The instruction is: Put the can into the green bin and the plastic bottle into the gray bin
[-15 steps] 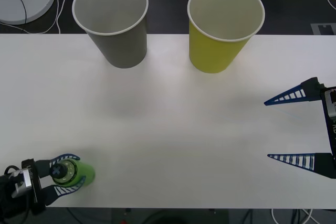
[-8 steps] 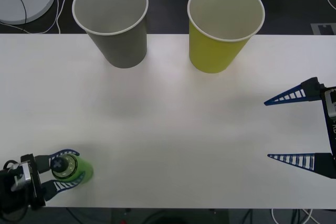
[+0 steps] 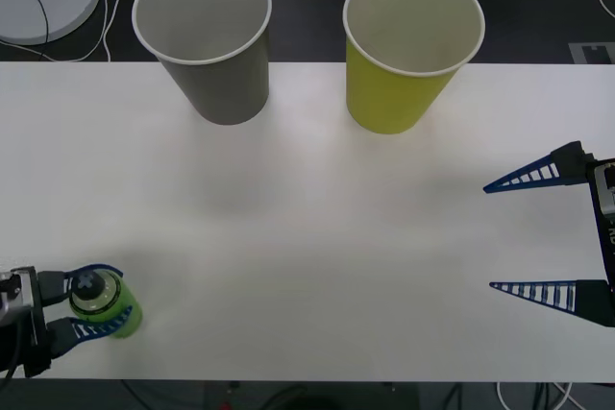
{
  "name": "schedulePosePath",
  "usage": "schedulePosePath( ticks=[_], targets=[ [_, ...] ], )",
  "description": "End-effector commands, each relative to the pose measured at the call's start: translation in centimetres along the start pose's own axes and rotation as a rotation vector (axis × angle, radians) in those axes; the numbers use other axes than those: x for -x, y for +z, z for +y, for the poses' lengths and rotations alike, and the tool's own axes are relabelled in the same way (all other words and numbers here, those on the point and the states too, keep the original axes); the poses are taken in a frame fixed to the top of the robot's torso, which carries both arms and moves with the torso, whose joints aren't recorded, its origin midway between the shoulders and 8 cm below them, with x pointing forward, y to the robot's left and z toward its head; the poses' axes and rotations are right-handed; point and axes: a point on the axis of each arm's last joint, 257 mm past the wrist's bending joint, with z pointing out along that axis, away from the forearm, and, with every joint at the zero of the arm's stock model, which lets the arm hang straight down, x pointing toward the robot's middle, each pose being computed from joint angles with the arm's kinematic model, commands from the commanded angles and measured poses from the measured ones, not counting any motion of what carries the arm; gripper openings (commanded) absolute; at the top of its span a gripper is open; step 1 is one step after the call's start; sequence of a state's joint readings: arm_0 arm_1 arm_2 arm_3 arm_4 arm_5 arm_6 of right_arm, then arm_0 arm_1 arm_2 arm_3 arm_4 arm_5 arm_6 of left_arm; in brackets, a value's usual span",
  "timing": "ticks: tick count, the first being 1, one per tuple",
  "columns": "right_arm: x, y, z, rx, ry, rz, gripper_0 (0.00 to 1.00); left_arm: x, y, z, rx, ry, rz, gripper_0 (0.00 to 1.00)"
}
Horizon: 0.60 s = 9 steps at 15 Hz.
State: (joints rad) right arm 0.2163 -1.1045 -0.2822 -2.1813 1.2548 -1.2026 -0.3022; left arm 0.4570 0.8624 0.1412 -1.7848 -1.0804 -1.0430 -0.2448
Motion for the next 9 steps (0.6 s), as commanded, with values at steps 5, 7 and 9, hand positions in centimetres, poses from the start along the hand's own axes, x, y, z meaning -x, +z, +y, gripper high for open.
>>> schedulePosePath(
  ticks=[5,7,9],
  targets=[
    [0.0,0.0,0.0,0.000,0.000,0.000,1.00,2.3,-2.4,2.3,0.029,-0.090,0.098,0.00],
    [0.0,0.0,0.0,0.000,0.000,0.000,1.00,3.0,-3.0,3.2,0.042,-0.113,0.126,0.00],
    [0.0,0.0,0.0,0.000,0.000,0.000,1.00,3.9,-3.5,4.0,0.052,-0.144,0.153,0.00]
  ],
)
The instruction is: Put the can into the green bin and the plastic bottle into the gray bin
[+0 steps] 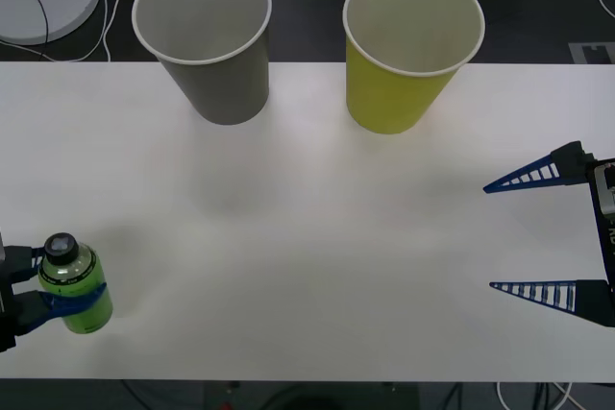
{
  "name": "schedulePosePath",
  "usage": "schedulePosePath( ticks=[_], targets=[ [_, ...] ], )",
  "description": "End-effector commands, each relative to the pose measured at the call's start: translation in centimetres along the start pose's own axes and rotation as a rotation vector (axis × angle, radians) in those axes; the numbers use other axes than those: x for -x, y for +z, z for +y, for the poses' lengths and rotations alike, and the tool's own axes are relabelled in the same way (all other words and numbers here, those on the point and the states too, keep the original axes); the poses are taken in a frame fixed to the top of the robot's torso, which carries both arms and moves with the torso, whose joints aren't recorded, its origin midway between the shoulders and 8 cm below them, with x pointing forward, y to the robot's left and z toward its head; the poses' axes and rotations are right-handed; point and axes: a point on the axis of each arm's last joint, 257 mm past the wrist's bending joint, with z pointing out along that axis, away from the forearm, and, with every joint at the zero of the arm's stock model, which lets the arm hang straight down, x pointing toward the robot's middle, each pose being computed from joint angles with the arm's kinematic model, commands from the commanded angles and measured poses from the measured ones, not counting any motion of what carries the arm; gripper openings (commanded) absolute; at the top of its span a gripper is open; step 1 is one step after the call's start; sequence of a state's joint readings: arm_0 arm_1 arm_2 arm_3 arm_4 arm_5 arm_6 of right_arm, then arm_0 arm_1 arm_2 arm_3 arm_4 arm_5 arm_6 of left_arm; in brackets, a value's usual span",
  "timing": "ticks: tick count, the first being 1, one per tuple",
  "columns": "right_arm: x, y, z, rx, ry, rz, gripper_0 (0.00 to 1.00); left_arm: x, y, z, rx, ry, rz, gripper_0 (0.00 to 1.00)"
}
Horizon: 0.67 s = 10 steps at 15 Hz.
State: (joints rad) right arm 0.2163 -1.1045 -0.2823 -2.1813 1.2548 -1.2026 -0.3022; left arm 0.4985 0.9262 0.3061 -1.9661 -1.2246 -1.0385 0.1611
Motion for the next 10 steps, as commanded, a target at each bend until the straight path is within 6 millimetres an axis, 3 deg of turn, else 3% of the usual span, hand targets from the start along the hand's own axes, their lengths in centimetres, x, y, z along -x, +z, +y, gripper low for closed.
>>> schedulePosePath(
  ticks=[1,10],
  targets=[
    [0.0,0.0,0.0,0.000,0.000,0.000,1.00,1.3,-1.0,1.1,0.017,-0.043,0.043,0.00],
    [0.0,0.0,0.0,0.000,0.000,0.000,1.00,4.6,-3.5,4.2,0.113,-0.110,0.148,0.00]
  ],
)
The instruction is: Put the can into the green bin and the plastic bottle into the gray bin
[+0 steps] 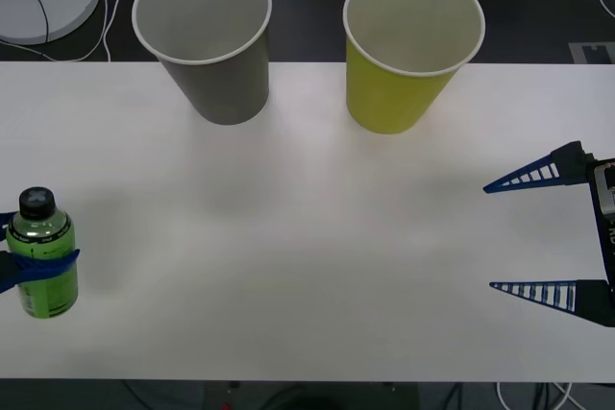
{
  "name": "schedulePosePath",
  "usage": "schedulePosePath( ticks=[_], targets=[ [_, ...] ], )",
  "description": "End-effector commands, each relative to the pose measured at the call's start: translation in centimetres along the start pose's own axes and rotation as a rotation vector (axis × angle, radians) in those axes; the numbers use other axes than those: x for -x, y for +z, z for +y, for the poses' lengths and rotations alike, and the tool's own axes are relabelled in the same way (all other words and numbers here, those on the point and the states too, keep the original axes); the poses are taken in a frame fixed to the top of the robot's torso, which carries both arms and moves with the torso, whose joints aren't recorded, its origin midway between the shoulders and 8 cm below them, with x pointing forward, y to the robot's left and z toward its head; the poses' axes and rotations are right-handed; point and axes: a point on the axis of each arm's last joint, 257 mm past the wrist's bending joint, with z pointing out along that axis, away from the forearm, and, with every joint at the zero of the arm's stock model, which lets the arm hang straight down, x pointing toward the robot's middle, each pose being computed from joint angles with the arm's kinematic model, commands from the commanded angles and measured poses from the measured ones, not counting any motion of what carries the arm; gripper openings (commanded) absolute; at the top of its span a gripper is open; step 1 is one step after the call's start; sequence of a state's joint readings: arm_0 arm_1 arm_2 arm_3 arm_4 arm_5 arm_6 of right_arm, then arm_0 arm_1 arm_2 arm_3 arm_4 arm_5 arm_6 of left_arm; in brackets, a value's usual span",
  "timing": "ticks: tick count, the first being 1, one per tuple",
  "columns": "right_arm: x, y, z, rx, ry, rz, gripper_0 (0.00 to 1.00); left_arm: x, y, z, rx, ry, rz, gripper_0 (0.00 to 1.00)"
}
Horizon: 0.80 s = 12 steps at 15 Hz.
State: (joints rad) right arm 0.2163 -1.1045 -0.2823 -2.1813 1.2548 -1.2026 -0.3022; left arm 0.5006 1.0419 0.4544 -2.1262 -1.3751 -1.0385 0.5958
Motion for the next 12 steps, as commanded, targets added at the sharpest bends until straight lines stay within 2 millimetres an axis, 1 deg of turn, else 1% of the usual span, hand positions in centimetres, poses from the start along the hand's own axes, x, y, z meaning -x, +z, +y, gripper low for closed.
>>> schedulePosePath(
  ticks=[1,4,9,12],
  targets=[
    [0.0,0.0,0.0,0.000,0.000,0.000,1.00,1.5,-1.0,1.2,0.048,-0.037,0.004,0.00],
    [0.0,0.0,0.0,0.000,0.000,0.000,1.00,3.1,-1.1,2.6,0.111,-0.079,-0.037,0.00],
    [0.0,0.0,0.0,0.000,0.000,0.000,1.00,5.2,-1.3,4.1,0.185,-0.145,-0.096,0.00],
    [0.0,0.0,0.0,0.000,0.000,0.000,1.00,5.9,-1.6,4.9,0.232,-0.150,-0.097,0.00]
  ],
)
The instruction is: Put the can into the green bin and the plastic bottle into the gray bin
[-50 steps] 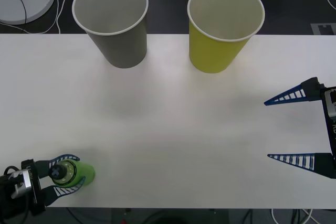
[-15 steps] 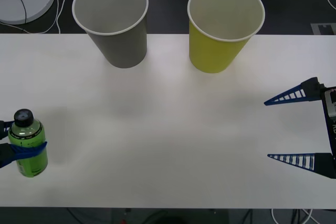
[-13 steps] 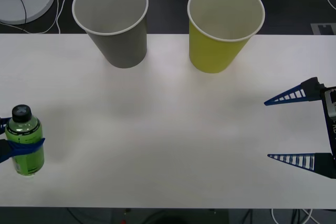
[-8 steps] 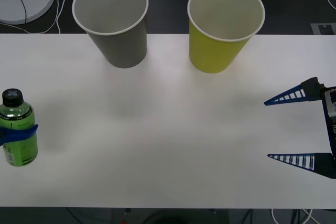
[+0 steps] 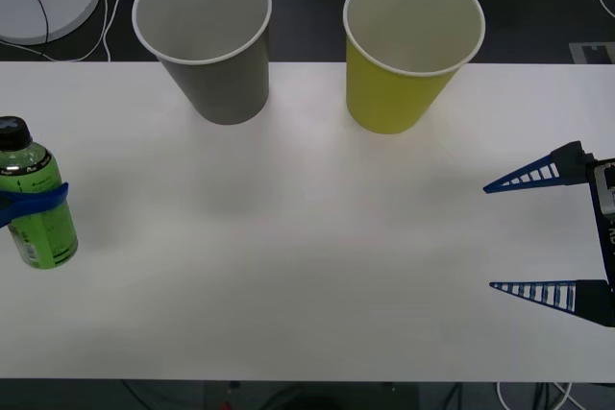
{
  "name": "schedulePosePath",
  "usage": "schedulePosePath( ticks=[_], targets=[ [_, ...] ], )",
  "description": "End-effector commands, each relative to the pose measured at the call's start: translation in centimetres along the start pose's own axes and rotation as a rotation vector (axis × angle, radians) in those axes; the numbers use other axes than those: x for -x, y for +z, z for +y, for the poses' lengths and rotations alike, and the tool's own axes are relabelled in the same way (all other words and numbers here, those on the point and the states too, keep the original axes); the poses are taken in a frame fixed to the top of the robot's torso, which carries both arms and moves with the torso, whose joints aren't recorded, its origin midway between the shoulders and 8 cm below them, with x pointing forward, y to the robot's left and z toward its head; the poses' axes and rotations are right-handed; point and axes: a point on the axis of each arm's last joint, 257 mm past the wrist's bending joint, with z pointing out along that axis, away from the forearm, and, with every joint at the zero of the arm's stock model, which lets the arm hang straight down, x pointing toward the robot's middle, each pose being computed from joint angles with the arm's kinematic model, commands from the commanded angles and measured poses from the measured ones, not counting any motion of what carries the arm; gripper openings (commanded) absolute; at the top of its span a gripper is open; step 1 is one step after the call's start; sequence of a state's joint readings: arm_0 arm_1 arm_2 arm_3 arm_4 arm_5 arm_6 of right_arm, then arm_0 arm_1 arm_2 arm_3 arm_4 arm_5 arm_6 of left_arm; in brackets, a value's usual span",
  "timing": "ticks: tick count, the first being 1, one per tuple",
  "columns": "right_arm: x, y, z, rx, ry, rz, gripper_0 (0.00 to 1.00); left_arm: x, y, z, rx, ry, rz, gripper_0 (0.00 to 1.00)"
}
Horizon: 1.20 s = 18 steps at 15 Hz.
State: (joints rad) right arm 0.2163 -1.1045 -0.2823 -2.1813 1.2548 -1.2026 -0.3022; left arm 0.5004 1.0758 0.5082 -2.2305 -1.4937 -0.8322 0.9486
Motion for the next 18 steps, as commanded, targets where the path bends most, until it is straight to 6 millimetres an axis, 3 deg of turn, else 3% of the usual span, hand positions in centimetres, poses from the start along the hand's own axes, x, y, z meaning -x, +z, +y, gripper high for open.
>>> schedulePosePath(
  ticks=[1,5,14,18],
  targets=[
    [0.0,0.0,0.0,0.000,0.000,0.000,1.00,0.8,-0.2,0.7,0.047,0.009,0.013,0.00],
    [0.0,0.0,0.0,0.000,0.000,0.000,1.00,1.8,-0.1,1.1,0.065,0.006,0.036,0.00],
    [0.0,0.0,0.0,0.000,0.000,0.000,1.00,4.7,-1.9,4.0,0.099,0.049,0.135,0.00],
    [0.0,0.0,0.0,0.000,0.000,0.000,1.00,6.3,-1.8,5.3,0.083,0.042,0.155,0.00]
  ],
)
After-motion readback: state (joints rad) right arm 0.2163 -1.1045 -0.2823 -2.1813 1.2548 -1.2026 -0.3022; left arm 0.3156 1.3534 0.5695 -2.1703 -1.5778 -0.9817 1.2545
